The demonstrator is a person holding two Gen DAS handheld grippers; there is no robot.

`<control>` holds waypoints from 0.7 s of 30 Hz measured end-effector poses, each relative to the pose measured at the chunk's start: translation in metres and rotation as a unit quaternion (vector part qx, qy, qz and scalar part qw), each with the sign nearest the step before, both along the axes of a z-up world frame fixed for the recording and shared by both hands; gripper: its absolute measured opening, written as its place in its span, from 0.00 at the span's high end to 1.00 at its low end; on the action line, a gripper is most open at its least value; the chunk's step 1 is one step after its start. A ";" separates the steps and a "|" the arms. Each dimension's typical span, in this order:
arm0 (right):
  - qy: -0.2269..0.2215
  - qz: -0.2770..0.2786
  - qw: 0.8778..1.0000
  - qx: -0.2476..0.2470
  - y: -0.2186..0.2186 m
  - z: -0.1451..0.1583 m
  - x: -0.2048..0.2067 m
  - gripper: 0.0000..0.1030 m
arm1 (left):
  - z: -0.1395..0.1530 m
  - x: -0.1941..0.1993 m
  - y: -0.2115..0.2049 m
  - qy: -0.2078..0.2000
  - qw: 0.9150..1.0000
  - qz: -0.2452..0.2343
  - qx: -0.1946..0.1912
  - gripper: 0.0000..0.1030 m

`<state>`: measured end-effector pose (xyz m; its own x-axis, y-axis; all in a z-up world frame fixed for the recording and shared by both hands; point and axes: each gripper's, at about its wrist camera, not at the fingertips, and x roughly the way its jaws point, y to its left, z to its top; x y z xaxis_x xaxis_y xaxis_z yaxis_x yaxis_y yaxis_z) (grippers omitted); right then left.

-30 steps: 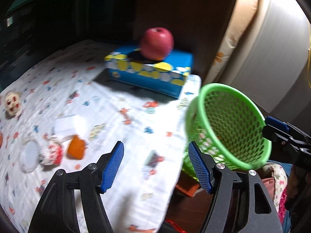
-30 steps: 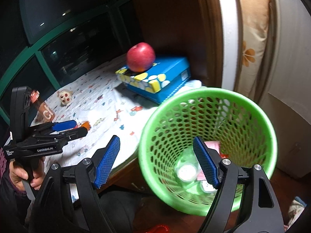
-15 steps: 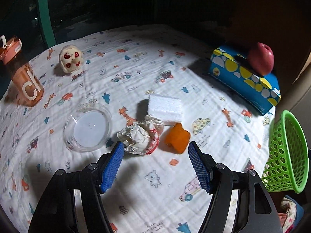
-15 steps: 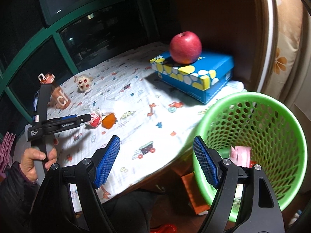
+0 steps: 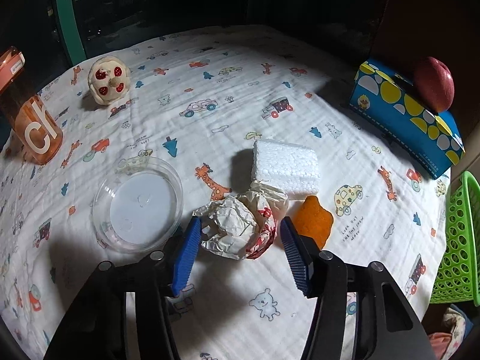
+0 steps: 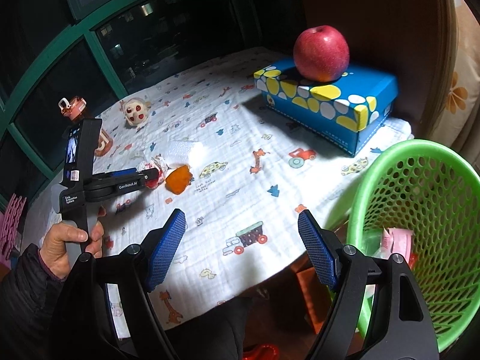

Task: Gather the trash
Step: 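Move the left tool to the crumpled white paper and close on it, then grasp and lift the orange sponge piece with the right tool while the left tool holds the paper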

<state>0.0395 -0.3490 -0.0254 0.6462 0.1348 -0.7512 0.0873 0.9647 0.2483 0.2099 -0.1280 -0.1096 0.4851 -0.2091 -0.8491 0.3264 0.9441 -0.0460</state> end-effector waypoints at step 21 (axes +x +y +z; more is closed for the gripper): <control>0.036 0.087 0.995 0.012 0.085 -0.042 0.093 0.38 | 0.053 -0.035 0.072 -0.033 0.997 0.036 -0.053 0.67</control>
<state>0.1327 -0.2639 -0.0677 0.5565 0.2583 -0.7897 -0.0626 0.9608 0.2702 0.1746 -0.0560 -0.0568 0.5558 -0.2589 -0.7900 0.2642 0.9560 -0.1274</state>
